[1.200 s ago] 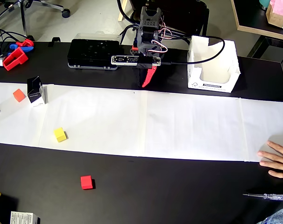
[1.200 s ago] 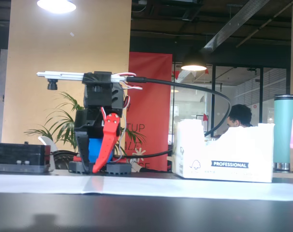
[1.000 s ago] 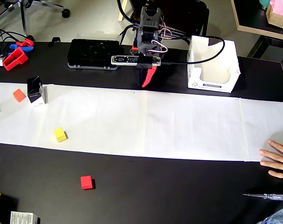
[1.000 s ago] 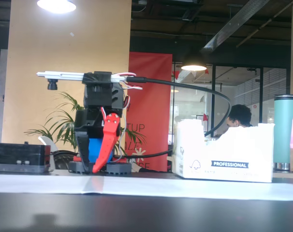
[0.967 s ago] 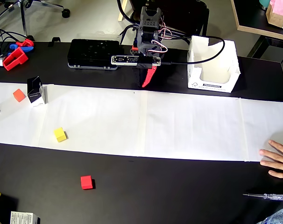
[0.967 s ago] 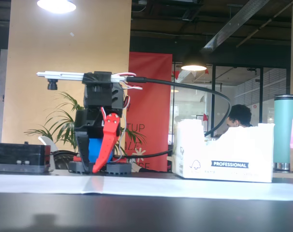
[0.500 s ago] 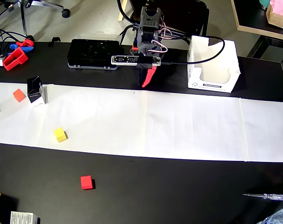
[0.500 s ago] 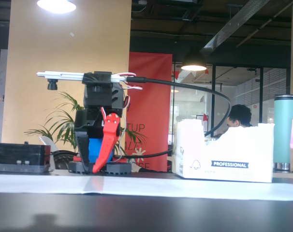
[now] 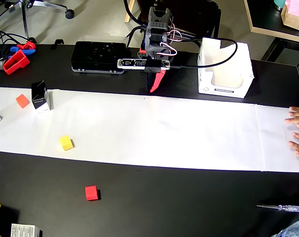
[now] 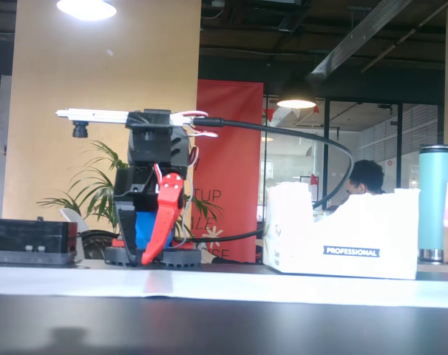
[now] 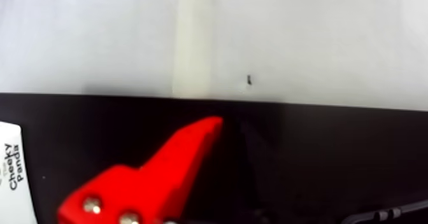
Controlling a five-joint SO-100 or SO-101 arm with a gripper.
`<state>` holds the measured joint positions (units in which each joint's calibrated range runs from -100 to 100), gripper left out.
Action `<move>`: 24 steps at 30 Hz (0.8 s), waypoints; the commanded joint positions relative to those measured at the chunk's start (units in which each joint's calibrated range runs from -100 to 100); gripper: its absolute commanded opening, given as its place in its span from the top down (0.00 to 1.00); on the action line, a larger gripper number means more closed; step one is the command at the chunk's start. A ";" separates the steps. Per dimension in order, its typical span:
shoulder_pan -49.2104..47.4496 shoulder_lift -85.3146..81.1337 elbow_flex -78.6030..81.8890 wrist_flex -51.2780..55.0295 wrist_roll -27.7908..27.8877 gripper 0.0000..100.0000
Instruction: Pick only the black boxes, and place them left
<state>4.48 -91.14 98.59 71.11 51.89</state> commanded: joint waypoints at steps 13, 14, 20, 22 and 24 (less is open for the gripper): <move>-0.02 -0.64 0.61 0.19 0.42 1.00; -0.02 -0.64 0.61 0.19 0.42 1.00; -0.02 -0.64 0.61 0.19 0.42 1.00; -0.36 -0.64 0.61 0.27 0.42 1.00; -0.36 -0.64 0.61 0.27 0.42 1.00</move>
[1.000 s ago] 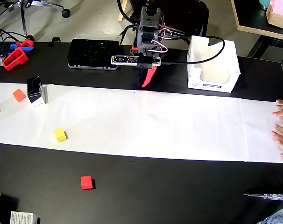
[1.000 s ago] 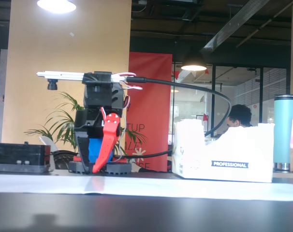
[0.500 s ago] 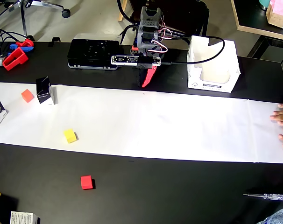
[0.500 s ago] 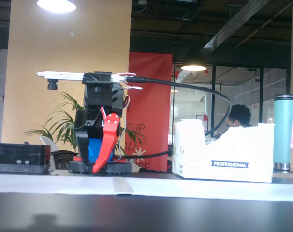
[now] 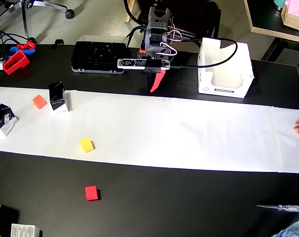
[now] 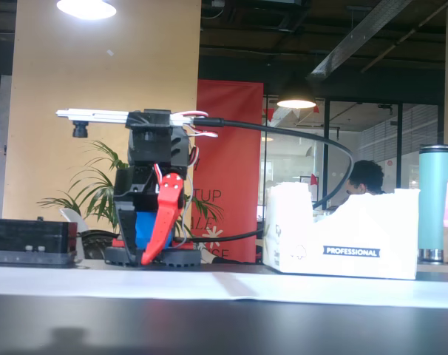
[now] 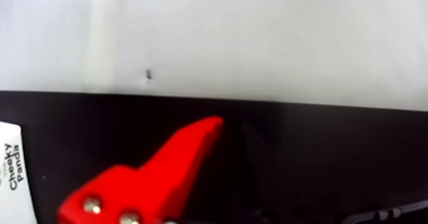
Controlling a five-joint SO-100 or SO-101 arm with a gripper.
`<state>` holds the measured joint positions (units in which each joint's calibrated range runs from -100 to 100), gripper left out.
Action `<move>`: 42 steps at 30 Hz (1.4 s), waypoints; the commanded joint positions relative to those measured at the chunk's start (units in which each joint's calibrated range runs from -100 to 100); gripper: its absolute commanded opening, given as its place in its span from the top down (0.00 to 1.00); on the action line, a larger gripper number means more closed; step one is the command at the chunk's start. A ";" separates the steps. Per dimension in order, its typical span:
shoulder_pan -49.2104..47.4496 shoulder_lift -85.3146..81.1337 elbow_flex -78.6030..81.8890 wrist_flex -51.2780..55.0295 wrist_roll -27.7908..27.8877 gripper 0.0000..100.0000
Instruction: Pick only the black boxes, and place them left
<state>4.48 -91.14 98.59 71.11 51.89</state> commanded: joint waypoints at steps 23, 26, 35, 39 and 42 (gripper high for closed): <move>-0.45 33.42 -54.79 1.06 0.84 0.66; -0.28 36.97 -62.68 4.96 3.53 0.60; 9.43 50.33 -87.42 14.02 12.74 0.53; 14.45 57.75 -94.24 14.02 17.05 0.53; 19.04 61.63 -94.42 13.30 18.53 0.54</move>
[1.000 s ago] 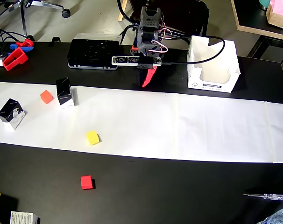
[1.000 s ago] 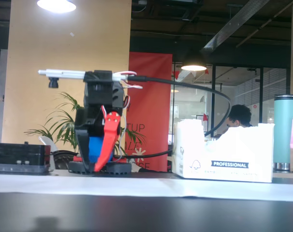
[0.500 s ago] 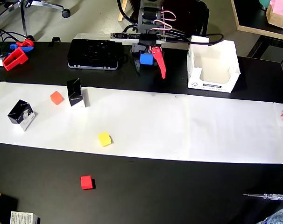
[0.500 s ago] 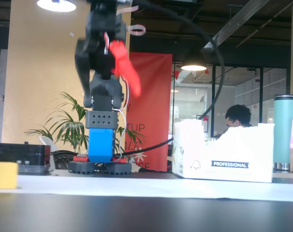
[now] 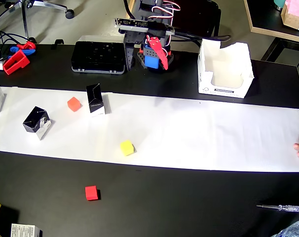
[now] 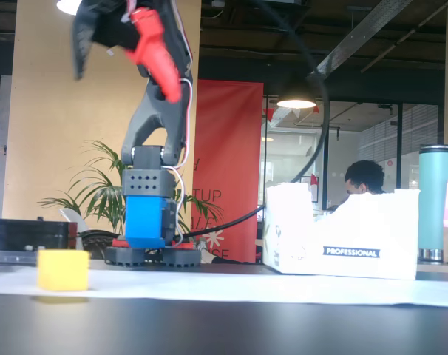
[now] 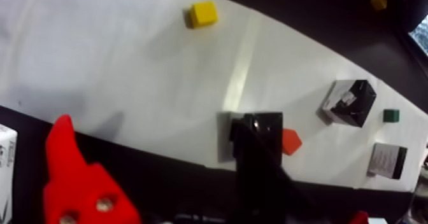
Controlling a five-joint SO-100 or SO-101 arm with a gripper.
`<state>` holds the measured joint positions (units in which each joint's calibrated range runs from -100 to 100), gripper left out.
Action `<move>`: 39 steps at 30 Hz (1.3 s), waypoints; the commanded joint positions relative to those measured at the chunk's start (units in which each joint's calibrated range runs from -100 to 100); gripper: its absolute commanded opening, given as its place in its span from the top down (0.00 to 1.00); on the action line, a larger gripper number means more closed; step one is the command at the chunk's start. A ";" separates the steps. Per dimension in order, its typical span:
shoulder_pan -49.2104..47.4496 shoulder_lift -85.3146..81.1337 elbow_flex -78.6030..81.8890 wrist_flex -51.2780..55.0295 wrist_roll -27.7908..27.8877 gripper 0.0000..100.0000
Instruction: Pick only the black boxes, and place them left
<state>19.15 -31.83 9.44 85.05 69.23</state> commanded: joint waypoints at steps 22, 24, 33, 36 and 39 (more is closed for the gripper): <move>9.56 22.23 -4.66 -8.58 4.72 0.53; 10.00 21.68 3.06 -18.12 4.72 0.53; 10.17 21.83 20.08 -24.24 4.72 0.54; 7.05 22.15 24.78 -25.51 4.35 0.54; 2.11 22.15 29.30 -32.90 -1.60 0.61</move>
<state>26.26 -8.29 36.80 58.70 72.45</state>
